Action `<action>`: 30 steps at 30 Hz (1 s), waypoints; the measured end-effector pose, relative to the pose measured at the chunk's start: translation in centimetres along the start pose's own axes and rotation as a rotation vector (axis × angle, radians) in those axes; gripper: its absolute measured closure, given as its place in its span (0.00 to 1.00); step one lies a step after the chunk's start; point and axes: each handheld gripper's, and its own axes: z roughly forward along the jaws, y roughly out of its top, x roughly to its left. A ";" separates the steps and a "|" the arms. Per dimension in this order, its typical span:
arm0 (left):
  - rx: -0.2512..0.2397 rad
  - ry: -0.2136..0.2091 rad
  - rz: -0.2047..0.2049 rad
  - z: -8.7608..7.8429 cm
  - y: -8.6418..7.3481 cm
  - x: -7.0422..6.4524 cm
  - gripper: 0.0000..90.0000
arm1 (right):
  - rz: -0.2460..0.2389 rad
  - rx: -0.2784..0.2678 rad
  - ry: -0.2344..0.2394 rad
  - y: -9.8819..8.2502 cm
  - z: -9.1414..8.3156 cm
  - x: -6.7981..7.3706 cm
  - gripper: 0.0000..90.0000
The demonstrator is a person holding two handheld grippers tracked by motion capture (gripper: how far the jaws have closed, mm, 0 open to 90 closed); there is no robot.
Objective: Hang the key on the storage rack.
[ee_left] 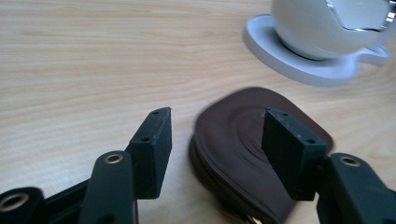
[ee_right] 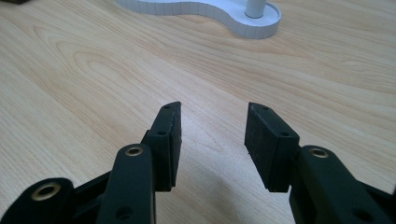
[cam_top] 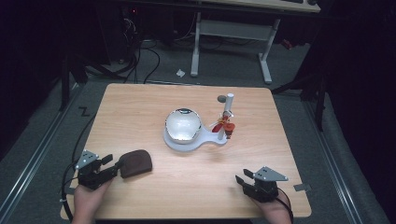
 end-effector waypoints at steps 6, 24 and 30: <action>-0.009 -0.009 -0.049 1.1 -0.4 0.3 0.56 | 0.000 0.015 0.022 -0.2 0.3 -0.1 0.63; 0.038 -0.126 -0.122 1.3 -1.5 1.4 0.78 | 0.015 0.036 0.013 -0.3 0.8 0.0 0.63; 0.046 -0.127 -0.102 1.1 -1.8 1.1 0.91 | 0.025 0.039 0.012 -0.4 0.8 -0.2 0.63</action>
